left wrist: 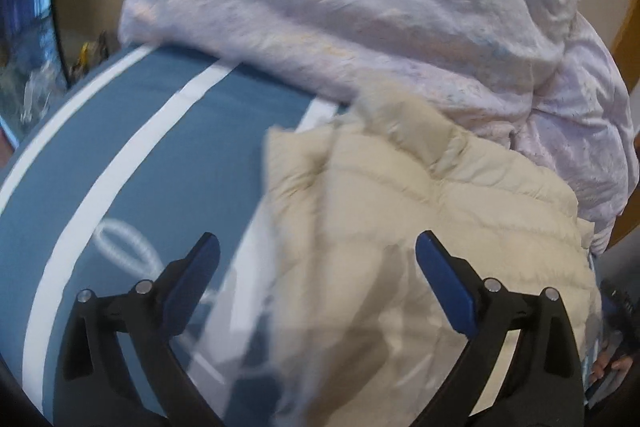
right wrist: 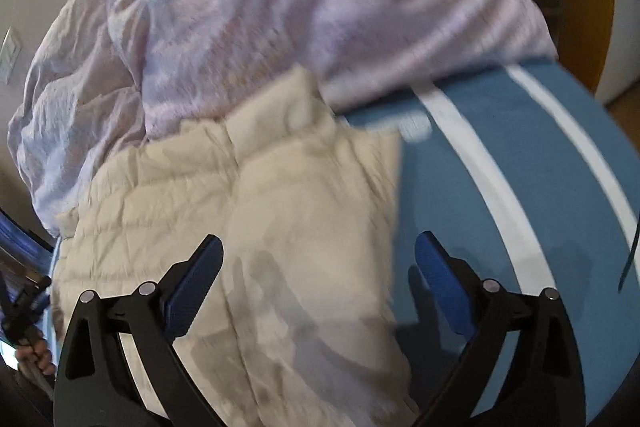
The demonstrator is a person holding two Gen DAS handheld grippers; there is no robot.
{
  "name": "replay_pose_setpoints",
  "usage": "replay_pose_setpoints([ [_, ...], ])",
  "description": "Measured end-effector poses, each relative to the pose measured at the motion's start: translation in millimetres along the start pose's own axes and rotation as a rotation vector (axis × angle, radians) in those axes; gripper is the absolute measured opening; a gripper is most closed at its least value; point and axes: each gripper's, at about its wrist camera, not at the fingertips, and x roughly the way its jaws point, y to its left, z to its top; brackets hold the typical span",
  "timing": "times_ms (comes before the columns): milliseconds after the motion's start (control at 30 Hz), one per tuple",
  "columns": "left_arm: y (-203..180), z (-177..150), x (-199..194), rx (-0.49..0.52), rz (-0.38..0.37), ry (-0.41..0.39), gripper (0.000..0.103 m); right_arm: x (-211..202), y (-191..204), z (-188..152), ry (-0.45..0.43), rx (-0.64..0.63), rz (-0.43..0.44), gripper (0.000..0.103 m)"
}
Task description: Fold large clothes
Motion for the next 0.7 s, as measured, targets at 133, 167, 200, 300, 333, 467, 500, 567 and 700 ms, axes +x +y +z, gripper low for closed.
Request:
replay_pose_setpoints([
  [133, 30, -11, 5, -0.115, -0.068, 0.074, 0.092, 6, -17, -18, 0.068, 0.079, 0.077, 0.098],
  [167, 34, -14, 6, -0.133, -0.086, 0.084, 0.091, 11, -17, -20, 0.080, 0.092, 0.090, 0.098],
  [200, 36, -17, 7, -0.153, -0.110, 0.095, 0.089, 14, -21, -24, 0.097, 0.114, 0.114, 0.098],
  [300, 37, -24, 8, -0.165, -0.153, 0.106, 0.085, 13, -24, -30, 0.095, 0.135, 0.170, 0.095],
  [333, 35, -25, 8, -0.163, -0.168, 0.110, 0.083, 11, -25, -31, 0.091, 0.142, 0.190, 0.094],
  [467, 26, -31, 11, -0.172, -0.229, 0.121, 0.077, 15, -26, -38, 0.124, 0.195, 0.314, 0.079],
  [500, 24, -33, 12, -0.178, -0.251, 0.128, 0.073, 15, -25, -41, 0.122, 0.201, 0.331, 0.077],
  [567, 18, -39, 14, -0.195, -0.283, 0.135, 0.068, 15, -26, -44, 0.121, 0.213, 0.359, 0.071],
  [700, 16, -45, 17, -0.230, -0.321, 0.143, 0.037, 20, -40, -54, 0.143, 0.332, 0.460, 0.033],
])
